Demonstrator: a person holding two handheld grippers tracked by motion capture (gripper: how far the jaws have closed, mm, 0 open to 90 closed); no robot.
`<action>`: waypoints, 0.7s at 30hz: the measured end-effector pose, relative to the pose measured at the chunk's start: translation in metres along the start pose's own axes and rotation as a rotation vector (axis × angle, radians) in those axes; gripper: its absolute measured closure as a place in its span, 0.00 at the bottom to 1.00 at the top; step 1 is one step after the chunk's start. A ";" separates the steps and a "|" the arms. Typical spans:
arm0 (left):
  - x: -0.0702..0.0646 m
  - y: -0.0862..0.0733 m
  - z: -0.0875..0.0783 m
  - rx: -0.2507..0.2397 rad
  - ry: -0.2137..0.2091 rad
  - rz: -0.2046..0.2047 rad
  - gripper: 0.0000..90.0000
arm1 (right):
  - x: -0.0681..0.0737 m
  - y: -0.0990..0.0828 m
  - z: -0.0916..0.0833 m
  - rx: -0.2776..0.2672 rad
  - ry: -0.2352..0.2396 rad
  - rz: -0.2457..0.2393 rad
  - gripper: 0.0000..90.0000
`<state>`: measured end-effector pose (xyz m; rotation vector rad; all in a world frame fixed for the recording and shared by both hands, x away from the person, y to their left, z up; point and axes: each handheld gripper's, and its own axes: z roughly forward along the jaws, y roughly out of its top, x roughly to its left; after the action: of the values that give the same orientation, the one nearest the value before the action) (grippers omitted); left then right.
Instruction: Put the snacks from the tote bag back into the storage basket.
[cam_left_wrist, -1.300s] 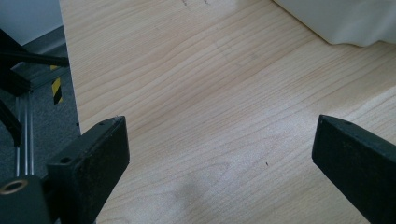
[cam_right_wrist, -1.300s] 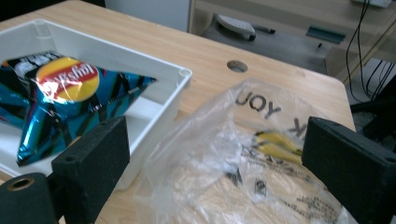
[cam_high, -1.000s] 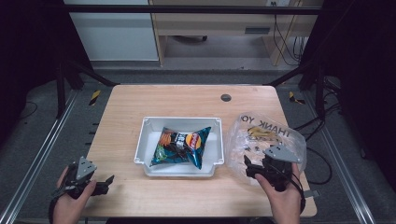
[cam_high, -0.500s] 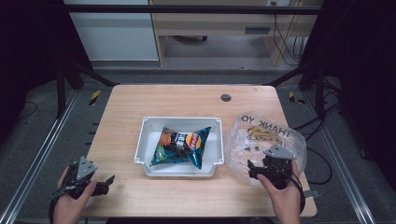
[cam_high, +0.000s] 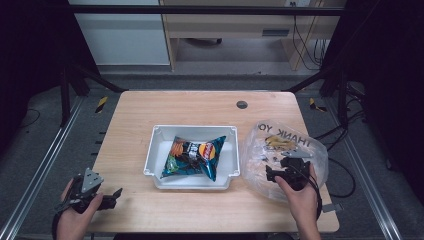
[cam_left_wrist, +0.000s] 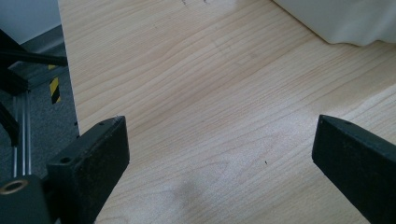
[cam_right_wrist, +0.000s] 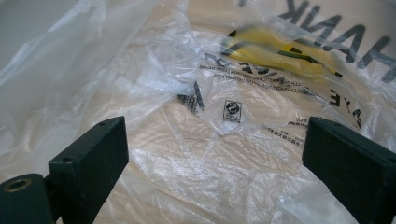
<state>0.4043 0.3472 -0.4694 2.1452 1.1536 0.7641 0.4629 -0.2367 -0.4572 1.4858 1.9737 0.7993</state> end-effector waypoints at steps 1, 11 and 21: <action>0.000 0.000 0.000 0.000 -0.001 -0.002 0.04 | 0.000 0.000 0.003 0.003 -0.001 0.004 0.08; -0.002 0.000 0.002 0.006 -0.011 0.004 0.04 | -0.005 0.000 0.021 0.043 -0.018 0.008 0.09; -0.001 0.000 0.003 0.013 -0.009 -0.002 0.04 | -0.003 -0.004 0.034 0.079 -0.039 -0.010 0.09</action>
<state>0.4063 0.3459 -0.4716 2.1559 1.1596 0.7476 0.4856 -0.2357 -0.4828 1.5230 2.0035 0.6907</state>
